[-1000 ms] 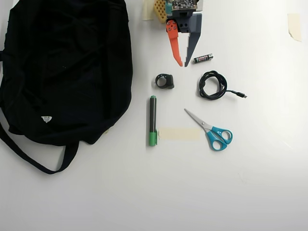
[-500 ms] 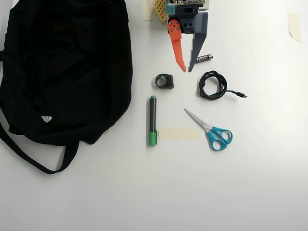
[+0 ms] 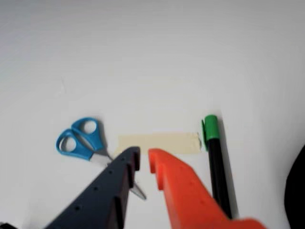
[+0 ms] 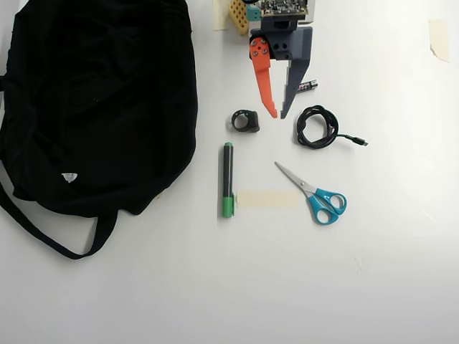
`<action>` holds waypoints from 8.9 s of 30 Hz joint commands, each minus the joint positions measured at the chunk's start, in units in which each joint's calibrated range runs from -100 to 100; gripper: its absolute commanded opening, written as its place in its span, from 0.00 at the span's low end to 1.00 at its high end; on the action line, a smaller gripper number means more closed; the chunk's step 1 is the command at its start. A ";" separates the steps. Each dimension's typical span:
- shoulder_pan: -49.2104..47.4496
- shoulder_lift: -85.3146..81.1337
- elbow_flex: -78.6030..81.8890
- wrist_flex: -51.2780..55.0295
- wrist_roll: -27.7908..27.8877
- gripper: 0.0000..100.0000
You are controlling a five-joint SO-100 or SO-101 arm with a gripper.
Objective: Put the green marker into the black bag
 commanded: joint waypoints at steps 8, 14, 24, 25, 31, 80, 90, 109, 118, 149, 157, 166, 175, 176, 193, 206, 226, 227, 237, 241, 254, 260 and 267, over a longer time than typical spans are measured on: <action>0.18 10.10 -17.04 -1.04 0.30 0.03; 1.45 16.91 -25.75 -1.13 0.30 0.03; 1.68 23.21 -29.08 -12.32 0.35 0.03; 1.68 23.79 -29.08 -13.88 0.40 0.03; 1.68 27.78 -29.08 -20.77 2.66 0.03; 1.23 28.94 -36.08 38.06 2.39 0.02; 1.15 28.77 -36.17 41.77 2.97 0.02; -0.87 28.77 -37.43 46.68 3.08 0.02; -0.19 28.77 -37.43 46.07 3.50 0.03; 2.43 44.87 -42.91 45.99 1.19 0.28; 3.92 52.59 -48.30 44.44 1.19 0.28; 4.67 58.48 -48.48 38.75 3.81 0.29; 7.74 61.30 -48.39 35.05 8.32 0.29; 7.96 62.13 -48.48 34.79 8.42 0.29; 8.18 67.53 -48.66 32.64 7.59 0.29; 7.74 73.00 -54.32 32.46 6.33 0.29; 6.61 73.50 -55.49 32.46 4.60 0.31; 6.61 73.50 -55.49 32.46 4.60 0.32; 5.64 78.40 -59.27 32.38 4.07 0.32; 5.64 81.47 -62.77 32.72 3.92 0.32; 5.57 82.88 -64.12 35.22 3.92 0.31; 5.57 82.88 -63.94 35.22 3.92 0.31; 5.57 82.88 -63.94 35.22 3.92 0.21</action>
